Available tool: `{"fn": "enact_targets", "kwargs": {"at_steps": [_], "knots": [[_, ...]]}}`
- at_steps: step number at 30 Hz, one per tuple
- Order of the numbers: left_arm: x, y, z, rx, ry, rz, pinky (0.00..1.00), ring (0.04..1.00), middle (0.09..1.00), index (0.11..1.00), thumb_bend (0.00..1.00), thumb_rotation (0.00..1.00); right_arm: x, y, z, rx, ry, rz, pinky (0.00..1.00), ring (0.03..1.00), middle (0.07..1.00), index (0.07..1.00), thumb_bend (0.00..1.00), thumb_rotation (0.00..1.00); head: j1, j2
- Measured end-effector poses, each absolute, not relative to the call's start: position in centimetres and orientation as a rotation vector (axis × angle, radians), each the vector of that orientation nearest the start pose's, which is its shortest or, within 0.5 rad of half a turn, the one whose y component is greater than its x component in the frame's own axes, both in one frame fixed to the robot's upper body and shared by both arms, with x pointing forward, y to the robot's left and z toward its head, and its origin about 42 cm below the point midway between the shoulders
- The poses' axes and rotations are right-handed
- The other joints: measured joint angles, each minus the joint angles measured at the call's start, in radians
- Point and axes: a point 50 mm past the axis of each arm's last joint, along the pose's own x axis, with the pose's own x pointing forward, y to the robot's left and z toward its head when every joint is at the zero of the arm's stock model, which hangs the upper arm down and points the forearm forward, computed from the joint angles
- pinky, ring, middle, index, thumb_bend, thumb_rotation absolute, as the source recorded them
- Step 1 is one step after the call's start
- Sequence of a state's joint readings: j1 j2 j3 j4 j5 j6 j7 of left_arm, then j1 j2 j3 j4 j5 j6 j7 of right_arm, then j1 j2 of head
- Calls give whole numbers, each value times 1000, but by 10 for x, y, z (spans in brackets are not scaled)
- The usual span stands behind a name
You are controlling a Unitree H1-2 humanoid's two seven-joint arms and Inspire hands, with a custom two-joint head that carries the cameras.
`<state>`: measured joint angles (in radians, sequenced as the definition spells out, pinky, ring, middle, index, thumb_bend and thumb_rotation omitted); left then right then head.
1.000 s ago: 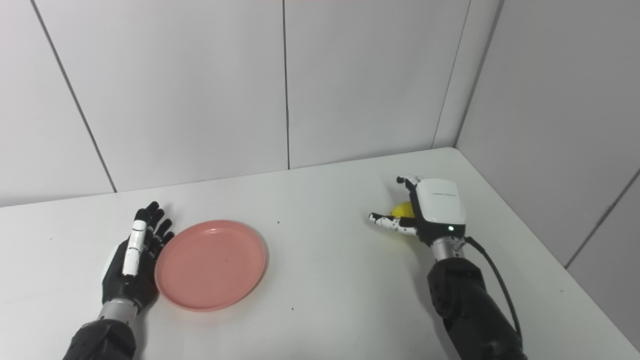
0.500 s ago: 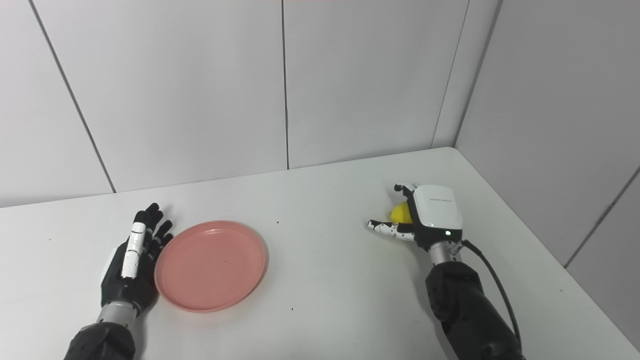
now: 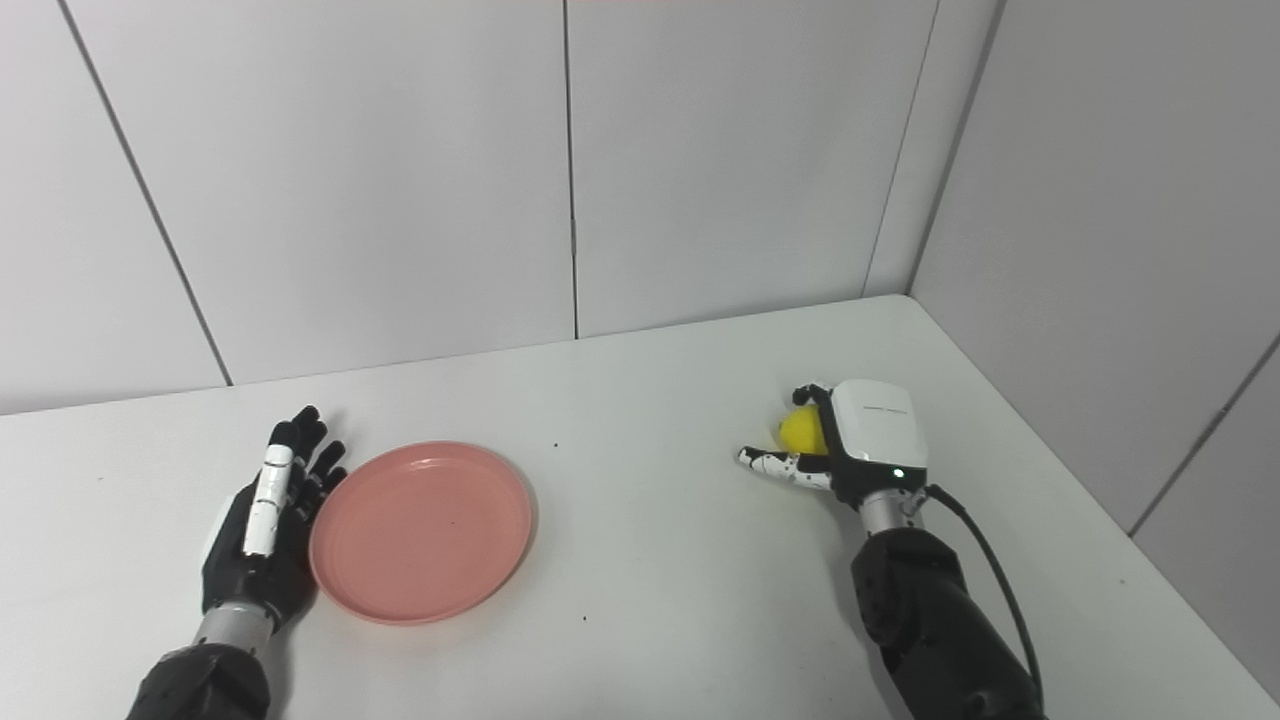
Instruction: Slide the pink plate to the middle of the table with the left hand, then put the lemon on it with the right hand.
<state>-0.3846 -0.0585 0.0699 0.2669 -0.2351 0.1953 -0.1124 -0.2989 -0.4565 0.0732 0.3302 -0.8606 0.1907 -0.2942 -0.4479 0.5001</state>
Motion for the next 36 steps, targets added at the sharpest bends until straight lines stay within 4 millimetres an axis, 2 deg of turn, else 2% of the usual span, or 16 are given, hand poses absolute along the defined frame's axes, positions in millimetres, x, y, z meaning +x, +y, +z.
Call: {"fn": "enact_targets", "kwargs": {"at_steps": [5,10,11,13,15,18,21,25,27,31,36], "knots": [[401,161,138,-297,95,-206,1000,971,999,914,674,733,377,-375,143,-1328,15,-366,391,490,577,597,748,734,2,2],[401,161,138,-295,98,-207,1000,970,996,907,681,731,381,-379,139,-1310,25,-395,346,427,514,540,739,699,3,5],[401,161,138,-295,98,-208,1000,968,996,910,678,730,382,-380,139,-1305,25,-402,308,374,456,481,735,679,3,6],[401,161,138,-295,99,-208,1000,968,996,910,680,729,383,-382,136,-1303,20,-417,283,345,426,449,733,671,3,8],[400,161,138,-294,100,-209,1000,974,1000,920,671,737,384,-384,134,-1309,18,-430,225,280,353,369,721,660,3,11],[400,162,138,-292,101,-210,1000,974,1000,923,664,745,386,-386,132,-1323,15,-433,180,234,295,300,673,624,3,12],[400,162,138,-292,101,-210,1000,967,992,915,674,735,387,-386,131,-1326,13,-430,172,221,276,293,627,581,5,11],[400,162,138,-292,101,-210,1000,970,995,910,672,732,389,-386,129,-1330,4,-422,194,253,314,371,546,509,8,12],[399,162,138,-292,103,-211,1000,979,1000,913,657,738,390,-386,128,-1337,-1,-420,193,253,315,361,529,480,9,12],[399,162,139,-292,111,-213,1000,976,1000,924,656,735,391,-386,127,-1338,1,-419,151,207,265,303,535,409,9,12],[399,162,139,-291,113,-214,1000,970,1000,921,661,739,392,-386,127,-1336,-6,-414,170,229,290,339,544,380,12,14]]}}
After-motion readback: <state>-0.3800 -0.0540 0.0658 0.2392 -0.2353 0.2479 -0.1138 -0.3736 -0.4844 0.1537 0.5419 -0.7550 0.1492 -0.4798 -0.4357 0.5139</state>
